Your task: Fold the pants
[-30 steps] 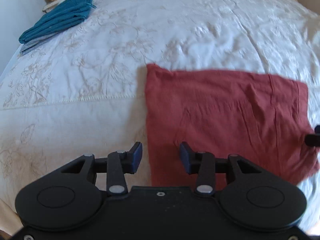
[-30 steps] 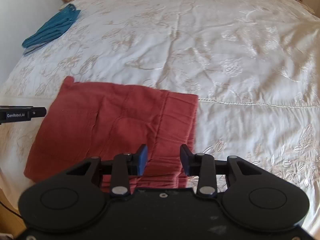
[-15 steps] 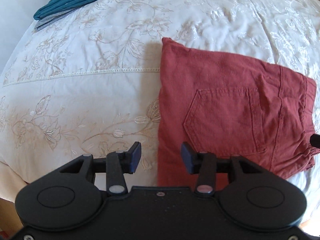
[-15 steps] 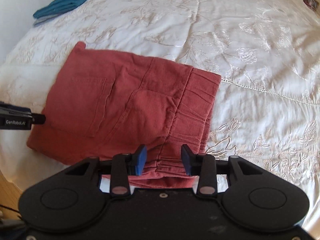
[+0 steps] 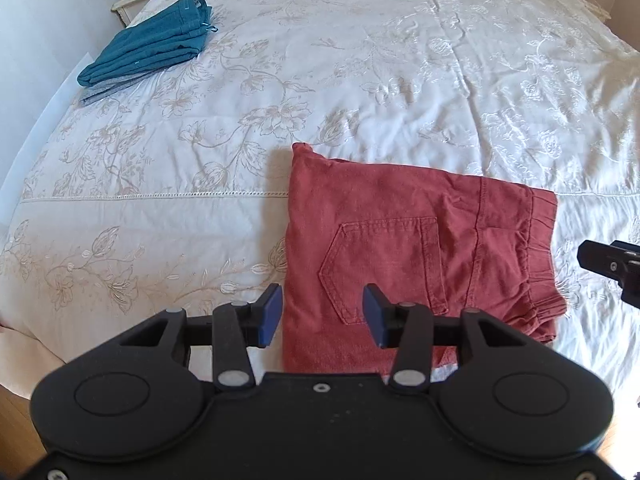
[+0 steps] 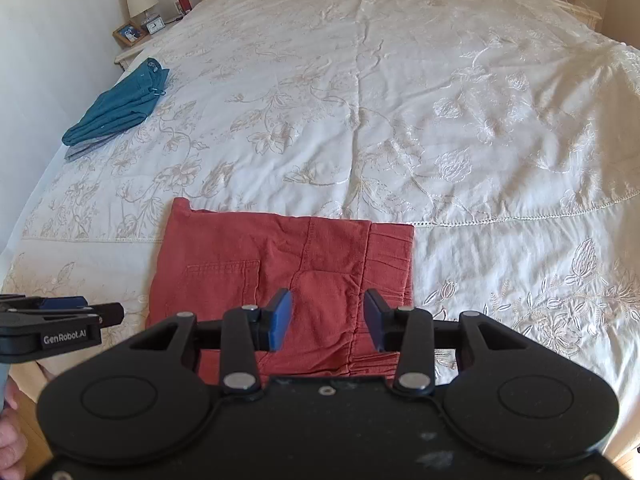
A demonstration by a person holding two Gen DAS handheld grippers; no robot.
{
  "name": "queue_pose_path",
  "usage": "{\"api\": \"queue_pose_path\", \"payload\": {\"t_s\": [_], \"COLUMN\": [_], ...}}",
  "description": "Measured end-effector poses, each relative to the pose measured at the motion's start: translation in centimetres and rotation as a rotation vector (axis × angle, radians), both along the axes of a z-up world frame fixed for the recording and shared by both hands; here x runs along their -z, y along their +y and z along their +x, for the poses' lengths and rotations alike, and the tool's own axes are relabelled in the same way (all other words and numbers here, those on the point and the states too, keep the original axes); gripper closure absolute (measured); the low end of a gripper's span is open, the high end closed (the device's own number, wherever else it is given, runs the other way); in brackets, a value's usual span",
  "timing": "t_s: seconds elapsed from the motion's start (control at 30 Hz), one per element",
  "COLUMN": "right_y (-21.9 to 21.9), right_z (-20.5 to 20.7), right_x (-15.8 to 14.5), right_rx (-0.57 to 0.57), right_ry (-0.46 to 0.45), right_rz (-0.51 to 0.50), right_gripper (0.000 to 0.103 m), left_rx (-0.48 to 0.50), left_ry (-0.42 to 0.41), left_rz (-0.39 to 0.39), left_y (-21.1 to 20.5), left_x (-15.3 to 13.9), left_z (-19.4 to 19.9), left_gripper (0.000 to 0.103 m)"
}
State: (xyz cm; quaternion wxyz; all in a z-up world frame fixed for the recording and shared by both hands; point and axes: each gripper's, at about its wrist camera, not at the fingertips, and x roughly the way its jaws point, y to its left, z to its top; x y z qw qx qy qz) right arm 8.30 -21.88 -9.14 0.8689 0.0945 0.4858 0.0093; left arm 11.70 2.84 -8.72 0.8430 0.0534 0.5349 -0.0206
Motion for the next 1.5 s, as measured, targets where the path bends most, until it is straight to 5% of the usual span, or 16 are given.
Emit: {"api": "queue_pose_path", "payload": {"t_s": [0.67,1.5], "right_y": [6.2,8.3], "right_z": [-7.0,-12.8], "right_x": [-4.7,-6.4], "right_rx": [0.123,0.089], "right_ry": [-0.083,-0.091], "right_rz": [-0.063,-0.118], "right_gripper": [0.059,0.055], "left_rx": [-0.005,0.022], "left_ry": [-0.042,-0.064], "left_rz": [-0.077,-0.064], "left_y": [4.6,5.2], "left_x": [-3.2,-3.7], "left_z": [-4.3,-8.8], "left_gripper": [0.050,0.050]}}
